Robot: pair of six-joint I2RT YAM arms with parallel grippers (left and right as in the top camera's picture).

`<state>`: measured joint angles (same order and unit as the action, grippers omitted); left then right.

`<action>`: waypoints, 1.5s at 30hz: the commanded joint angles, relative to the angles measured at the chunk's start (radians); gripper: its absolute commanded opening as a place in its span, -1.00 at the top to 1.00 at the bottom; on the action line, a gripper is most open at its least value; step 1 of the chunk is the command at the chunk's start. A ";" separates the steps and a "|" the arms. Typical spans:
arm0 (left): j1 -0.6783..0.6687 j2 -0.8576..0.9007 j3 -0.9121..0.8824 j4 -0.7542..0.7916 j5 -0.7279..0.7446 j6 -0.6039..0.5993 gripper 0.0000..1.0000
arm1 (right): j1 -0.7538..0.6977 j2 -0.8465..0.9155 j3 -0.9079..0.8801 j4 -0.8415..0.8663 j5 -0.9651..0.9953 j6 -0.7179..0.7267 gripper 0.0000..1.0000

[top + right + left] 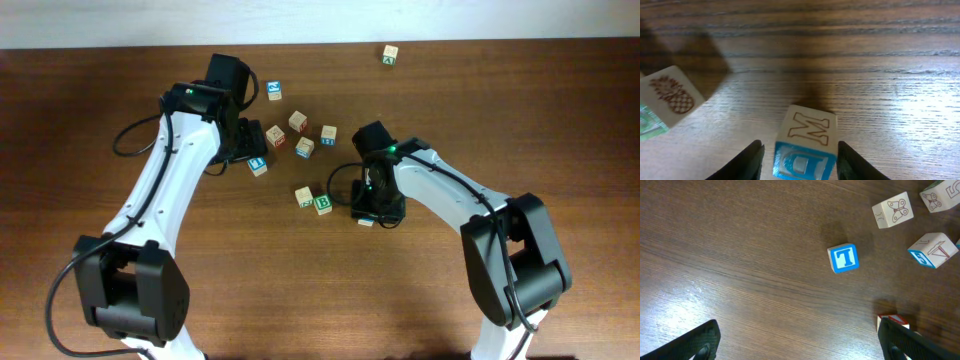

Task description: Rotate 3 blocks

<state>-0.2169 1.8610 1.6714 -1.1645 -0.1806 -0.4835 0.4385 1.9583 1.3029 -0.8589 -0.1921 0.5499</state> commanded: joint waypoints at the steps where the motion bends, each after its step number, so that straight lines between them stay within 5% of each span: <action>1: -0.005 -0.007 -0.003 -0.003 0.001 -0.002 -0.98 | 0.006 0.003 -0.009 0.013 0.024 0.016 0.24; 5: -0.005 -0.007 -0.003 -0.003 0.001 -0.002 -0.98 | 0.007 0.003 -0.009 0.111 -0.006 -0.063 0.42; 13: -0.005 -0.007 -0.003 -0.003 0.001 -0.002 -0.98 | 0.051 0.031 -0.008 0.288 -0.037 -0.227 0.40; 20: -0.005 -0.007 -0.003 0.009 0.026 -0.002 -0.98 | 0.100 0.031 -0.002 0.272 -0.086 -0.171 0.39; 25: -0.004 -0.007 -0.007 -0.082 0.087 -0.002 -0.99 | 0.098 0.031 0.000 0.271 -0.085 -0.153 -0.03; 29: 0.005 -0.007 -0.008 -0.074 0.080 -0.002 -0.94 | 0.098 0.031 0.113 0.207 -0.017 -0.207 -0.09; 35: 0.207 -0.007 -0.008 -0.065 0.088 -0.021 -0.96 | 0.163 0.064 0.156 0.362 0.003 -0.209 -0.06; 39: 0.225 -0.007 -0.008 -0.078 0.087 -0.021 -0.96 | 0.237 0.130 0.156 0.393 0.137 -0.194 -0.06; 45: 0.225 -0.007 -0.008 -0.085 0.087 -0.021 -0.97 | 0.249 0.137 0.156 0.391 0.169 -0.175 0.32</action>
<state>0.0071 1.8610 1.6676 -1.2457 -0.1009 -0.4923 0.6827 2.0956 1.4456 -0.4698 -0.0406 0.3679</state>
